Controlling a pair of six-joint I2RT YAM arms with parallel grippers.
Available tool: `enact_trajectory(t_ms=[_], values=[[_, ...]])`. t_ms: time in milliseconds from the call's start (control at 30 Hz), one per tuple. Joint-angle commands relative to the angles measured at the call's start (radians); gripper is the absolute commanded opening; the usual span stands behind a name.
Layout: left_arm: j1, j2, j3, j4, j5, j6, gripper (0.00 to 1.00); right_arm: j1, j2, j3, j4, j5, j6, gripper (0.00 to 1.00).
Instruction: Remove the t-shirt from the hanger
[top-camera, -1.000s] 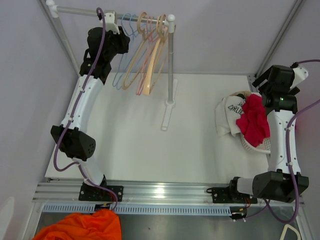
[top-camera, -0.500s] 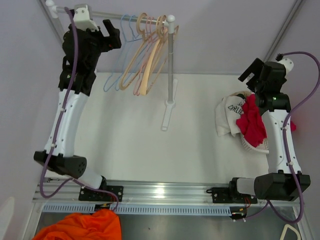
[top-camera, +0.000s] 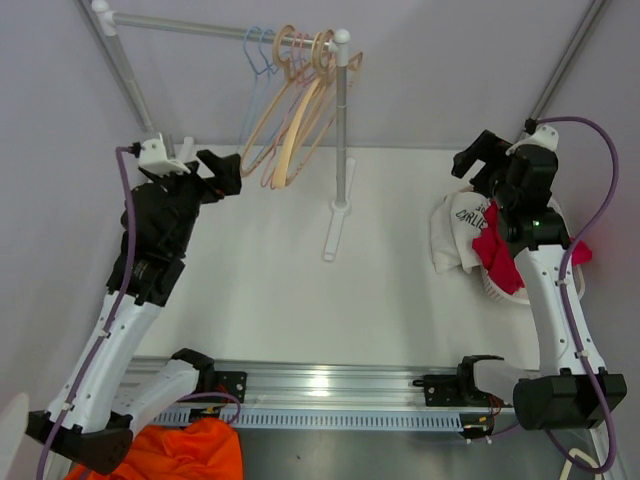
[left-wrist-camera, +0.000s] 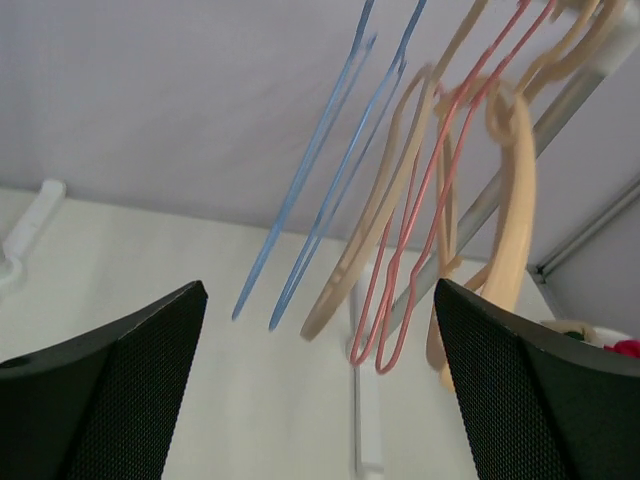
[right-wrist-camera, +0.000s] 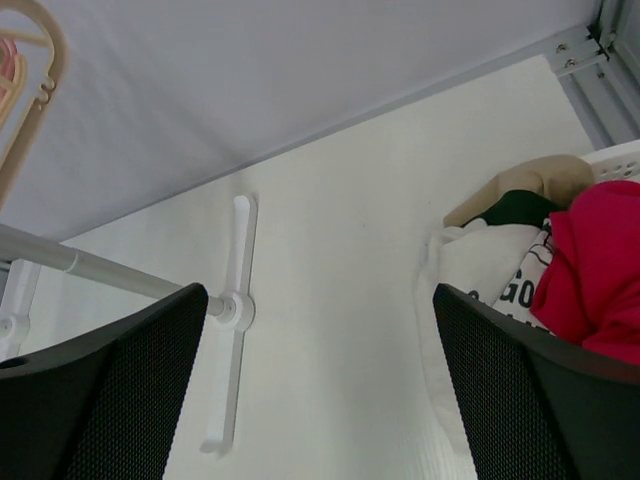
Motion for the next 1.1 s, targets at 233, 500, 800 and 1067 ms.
enact_trajectory(t_ms=[233,500,800,1067], values=[[-0.100,-0.243,-0.306,0.051,0.076,-0.094,1.00,0.076,-0.072,-0.213,0.125,-0.101,0.007,1.00],[-0.130,-0.396,-0.420,-0.007,-0.039,-0.095,0.99,0.133,-0.163,-0.367,0.217,-0.107,-0.015,1.00],[-0.129,-0.393,-0.459,-0.041,-0.062,-0.140,1.00,0.209,-0.245,-0.419,0.176,-0.081,-0.099,0.99],[-0.130,-0.450,-0.573,-0.027,-0.039,-0.155,1.00,0.277,-0.385,-0.578,0.257,-0.088,-0.156,0.99]])
